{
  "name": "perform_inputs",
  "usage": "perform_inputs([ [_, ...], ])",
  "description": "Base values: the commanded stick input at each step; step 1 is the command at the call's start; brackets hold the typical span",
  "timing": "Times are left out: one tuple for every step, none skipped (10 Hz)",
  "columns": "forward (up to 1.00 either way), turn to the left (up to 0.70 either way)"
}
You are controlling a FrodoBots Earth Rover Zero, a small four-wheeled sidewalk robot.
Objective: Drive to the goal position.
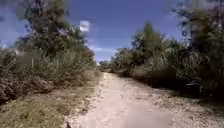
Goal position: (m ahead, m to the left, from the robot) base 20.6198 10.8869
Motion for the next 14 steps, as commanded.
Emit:
perform_inputs([
  [0.70, -0.14],
  [0.70, -0.27],
  [0.70, -0.27],
  [0.70, -0.27],
  [0.70, 0.00],
  [0.70, 0.00],
  [0.70, 0.00],
  [0.70, 0.00],
  [0.70, 0.00],
  [0.70, 0.00],
  [0.70, 0.00],
  [0.70, 0.00],
  [0.70, 0.00],
  [0.70, 0.00],
])
